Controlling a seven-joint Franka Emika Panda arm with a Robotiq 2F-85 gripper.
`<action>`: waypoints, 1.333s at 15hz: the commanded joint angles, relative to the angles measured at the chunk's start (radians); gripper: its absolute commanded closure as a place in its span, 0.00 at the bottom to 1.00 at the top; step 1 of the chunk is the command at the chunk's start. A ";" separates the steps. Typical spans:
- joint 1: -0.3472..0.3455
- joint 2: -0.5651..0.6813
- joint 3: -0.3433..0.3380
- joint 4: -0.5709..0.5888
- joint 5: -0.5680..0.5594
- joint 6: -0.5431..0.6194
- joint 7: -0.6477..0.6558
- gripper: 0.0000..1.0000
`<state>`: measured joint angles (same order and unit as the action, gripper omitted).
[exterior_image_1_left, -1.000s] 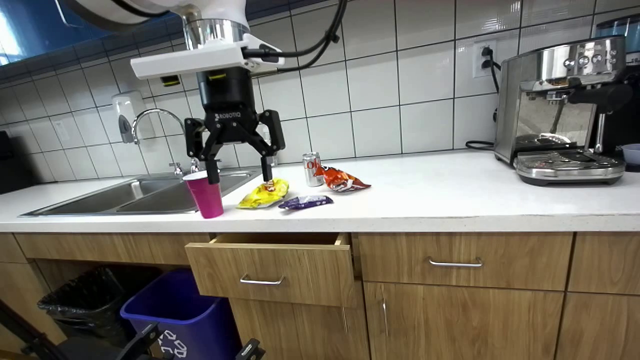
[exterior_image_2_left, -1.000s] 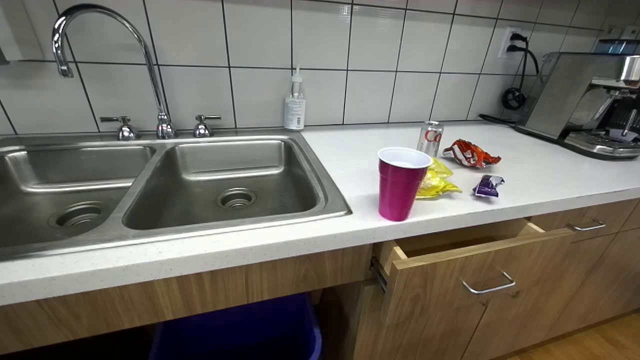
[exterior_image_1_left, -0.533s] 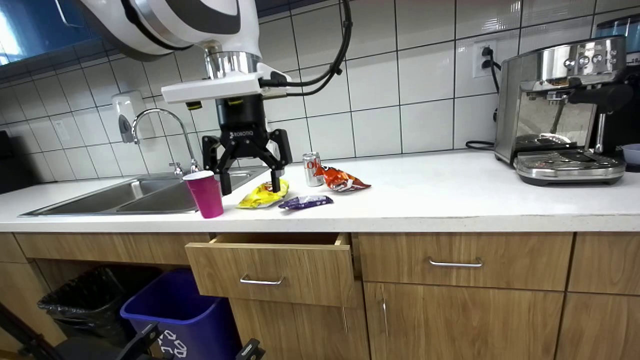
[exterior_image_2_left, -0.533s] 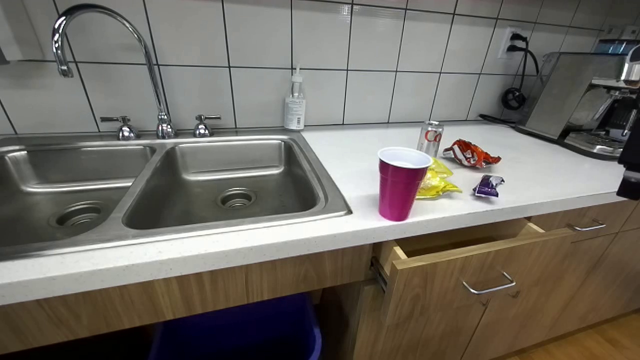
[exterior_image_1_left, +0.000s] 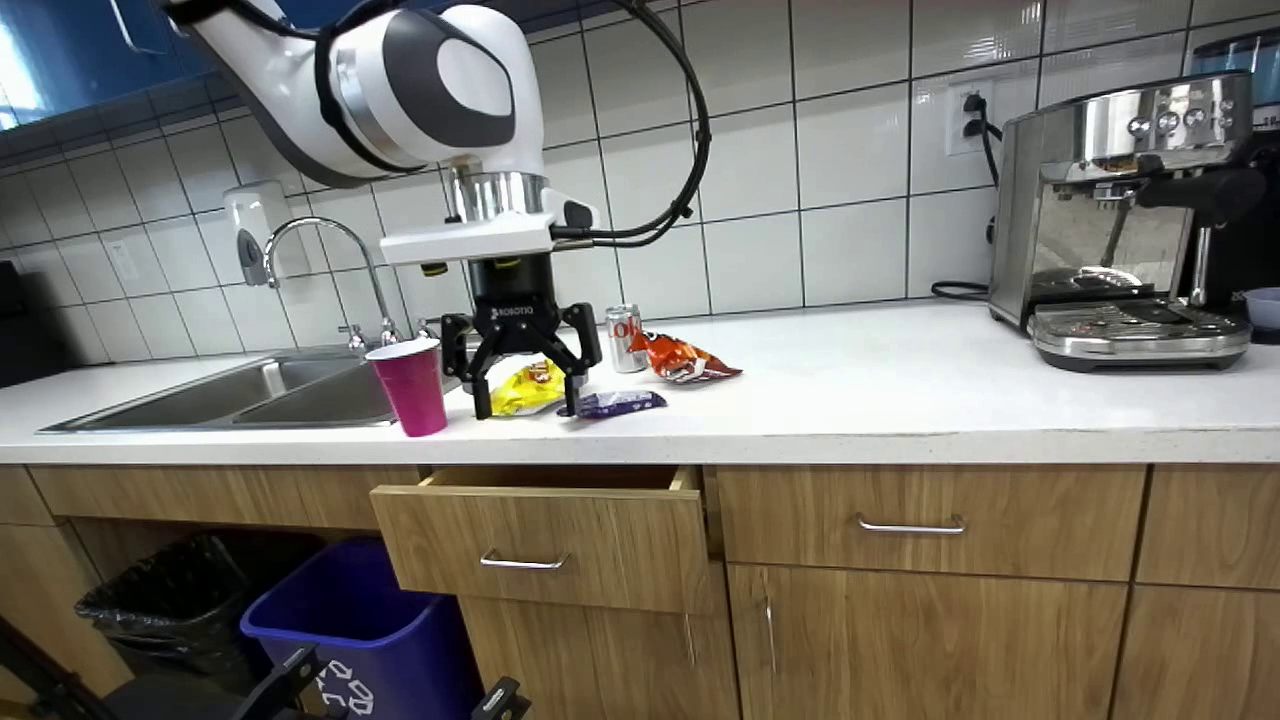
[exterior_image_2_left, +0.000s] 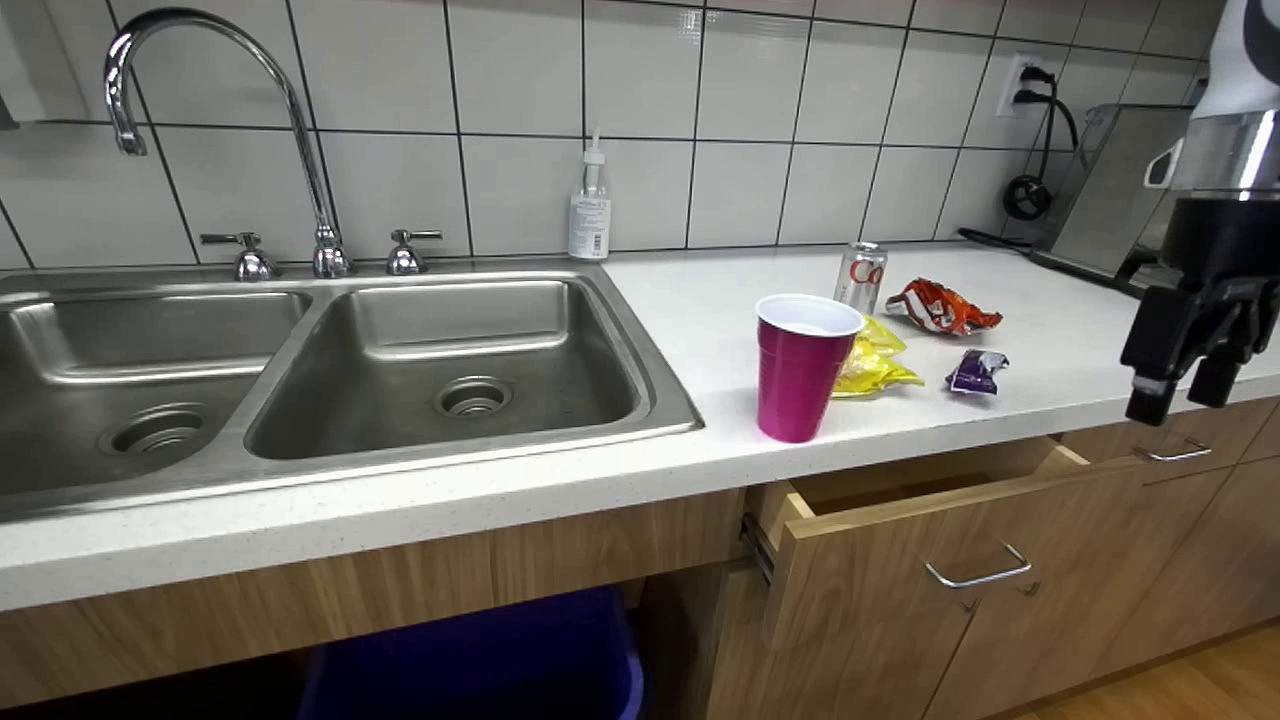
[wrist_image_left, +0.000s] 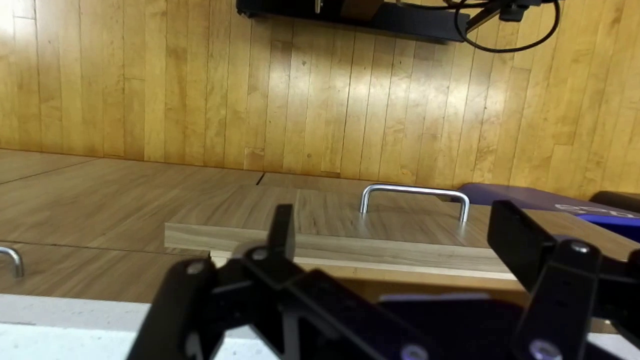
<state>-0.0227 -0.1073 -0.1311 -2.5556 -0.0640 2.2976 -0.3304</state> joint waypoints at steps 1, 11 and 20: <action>-0.003 0.107 0.034 0.060 0.005 0.056 0.032 0.00; -0.016 0.209 0.064 0.083 -0.004 0.140 0.044 0.00; -0.016 0.216 0.066 0.092 -0.004 0.140 0.045 0.00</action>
<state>-0.0227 0.1092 -0.0809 -2.4652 -0.0654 2.4399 -0.2873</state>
